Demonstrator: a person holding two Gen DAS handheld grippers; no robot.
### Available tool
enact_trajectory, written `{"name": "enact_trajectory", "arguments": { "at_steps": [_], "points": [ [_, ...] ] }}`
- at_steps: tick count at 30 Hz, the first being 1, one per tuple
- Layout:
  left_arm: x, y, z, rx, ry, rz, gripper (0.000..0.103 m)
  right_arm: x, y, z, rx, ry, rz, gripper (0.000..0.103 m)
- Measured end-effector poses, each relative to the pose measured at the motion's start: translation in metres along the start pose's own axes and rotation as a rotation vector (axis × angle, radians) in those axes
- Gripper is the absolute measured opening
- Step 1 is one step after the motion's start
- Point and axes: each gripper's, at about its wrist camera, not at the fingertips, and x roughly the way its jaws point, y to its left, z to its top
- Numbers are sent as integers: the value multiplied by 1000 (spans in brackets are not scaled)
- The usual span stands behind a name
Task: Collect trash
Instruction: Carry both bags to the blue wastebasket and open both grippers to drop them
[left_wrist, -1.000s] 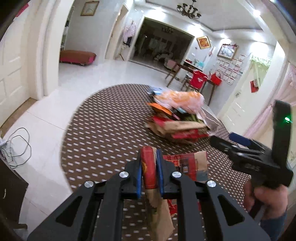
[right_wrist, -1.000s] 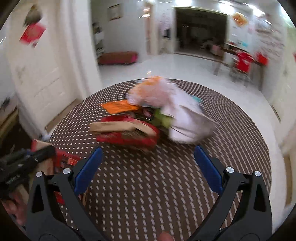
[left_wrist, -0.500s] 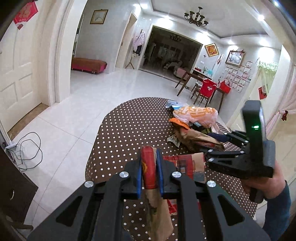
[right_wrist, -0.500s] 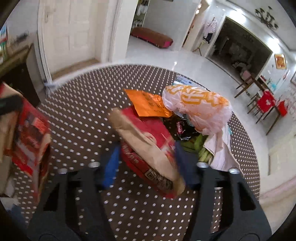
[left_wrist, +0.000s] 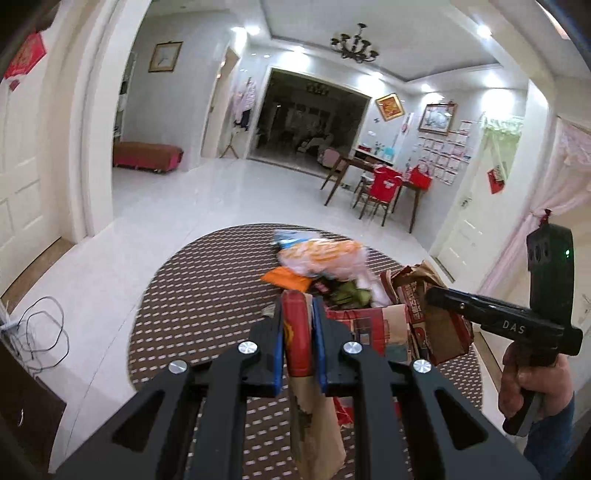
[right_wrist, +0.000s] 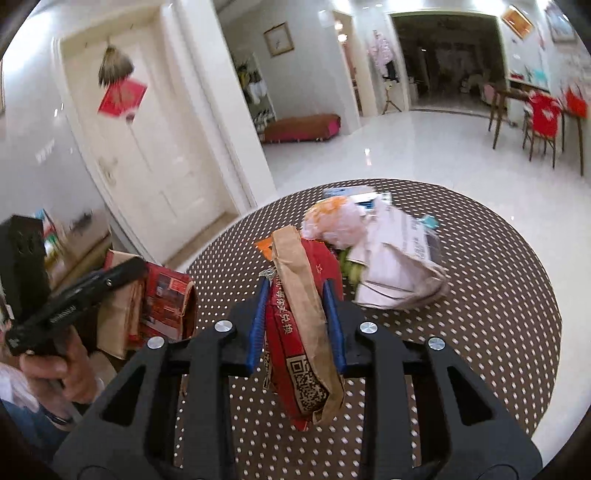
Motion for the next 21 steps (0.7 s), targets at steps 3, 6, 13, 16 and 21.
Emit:
{"name": "enact_trajectory", "arguments": {
  "at_steps": [3, 6, 13, 16, 21],
  "points": [
    [7, -26, 6, 21, -1, -39, 13, -17, -22, 0, 63, -46, -3, 29],
    [16, -52, 9, 43, 1, -79, 13, -44, -44, -7, 119, -101, -21, 29],
    [47, -152, 14, 137, 21, -233, 13, -133, -106, -30, 252, -254, -143, 29],
    [67, -207, 8, 187, 52, -312, 13, -173, -141, -52, 333, -304, -222, 29],
    [108, -295, -17, 294, 137, -398, 13, -210, -199, -95, 483, -326, -326, 29]
  ]
}}
